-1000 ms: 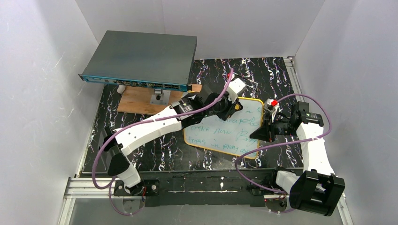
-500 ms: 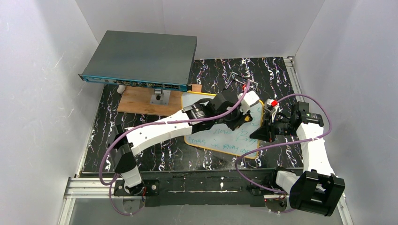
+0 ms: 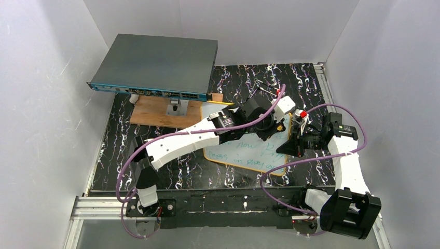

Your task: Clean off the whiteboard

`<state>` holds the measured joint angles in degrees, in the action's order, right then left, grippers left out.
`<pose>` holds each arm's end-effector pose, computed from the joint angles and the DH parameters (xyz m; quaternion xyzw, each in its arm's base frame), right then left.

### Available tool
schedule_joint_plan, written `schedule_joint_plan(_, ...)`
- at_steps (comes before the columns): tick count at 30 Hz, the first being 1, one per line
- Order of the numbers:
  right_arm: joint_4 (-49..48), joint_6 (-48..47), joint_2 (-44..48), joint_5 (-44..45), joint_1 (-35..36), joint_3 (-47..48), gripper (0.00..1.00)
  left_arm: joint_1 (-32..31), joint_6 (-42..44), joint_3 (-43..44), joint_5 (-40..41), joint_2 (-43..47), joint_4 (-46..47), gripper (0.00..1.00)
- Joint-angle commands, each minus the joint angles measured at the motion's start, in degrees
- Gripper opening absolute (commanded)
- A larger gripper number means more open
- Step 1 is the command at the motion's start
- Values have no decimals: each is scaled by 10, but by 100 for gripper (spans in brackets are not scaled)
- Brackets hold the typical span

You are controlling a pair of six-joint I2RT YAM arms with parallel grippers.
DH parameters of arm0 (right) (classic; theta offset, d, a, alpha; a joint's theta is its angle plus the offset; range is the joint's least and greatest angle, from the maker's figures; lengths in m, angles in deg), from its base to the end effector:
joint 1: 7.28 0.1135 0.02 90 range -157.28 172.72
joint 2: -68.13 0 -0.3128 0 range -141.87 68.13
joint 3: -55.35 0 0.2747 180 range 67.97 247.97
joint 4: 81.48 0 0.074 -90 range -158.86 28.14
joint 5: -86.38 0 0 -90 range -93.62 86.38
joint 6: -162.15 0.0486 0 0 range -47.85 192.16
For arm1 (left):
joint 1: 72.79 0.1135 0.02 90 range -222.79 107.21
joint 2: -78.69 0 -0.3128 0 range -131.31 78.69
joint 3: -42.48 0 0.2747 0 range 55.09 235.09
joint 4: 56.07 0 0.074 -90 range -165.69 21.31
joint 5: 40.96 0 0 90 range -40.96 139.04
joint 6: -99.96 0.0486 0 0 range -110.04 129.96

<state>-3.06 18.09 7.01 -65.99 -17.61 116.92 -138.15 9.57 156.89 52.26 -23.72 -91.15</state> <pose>0.1688 0.0130 0.2951 -0.3672 0.7694 0.3880 0.3502 0.1979 -0.4248 0.4281 0.4348 0.7118 -0.2795 0.4756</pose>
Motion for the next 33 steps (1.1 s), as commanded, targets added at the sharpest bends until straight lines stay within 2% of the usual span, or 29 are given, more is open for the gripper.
schedule_joint_plan(1,6,-67,19,63,11,1,1,42,15,-14,86,23,24,0)
schedule_joint_plan(19,6,-66,21,63,12,1,1,39,-14,-171,20,103,58,0)
schedule_joint_plan(26,6,-66,22,64,12,0,1,13,-7,-158,-6,83,72,0)
schedule_joint_plan(33,5,-67,24,64,12,1,1,4,0,-109,-12,53,72,0)
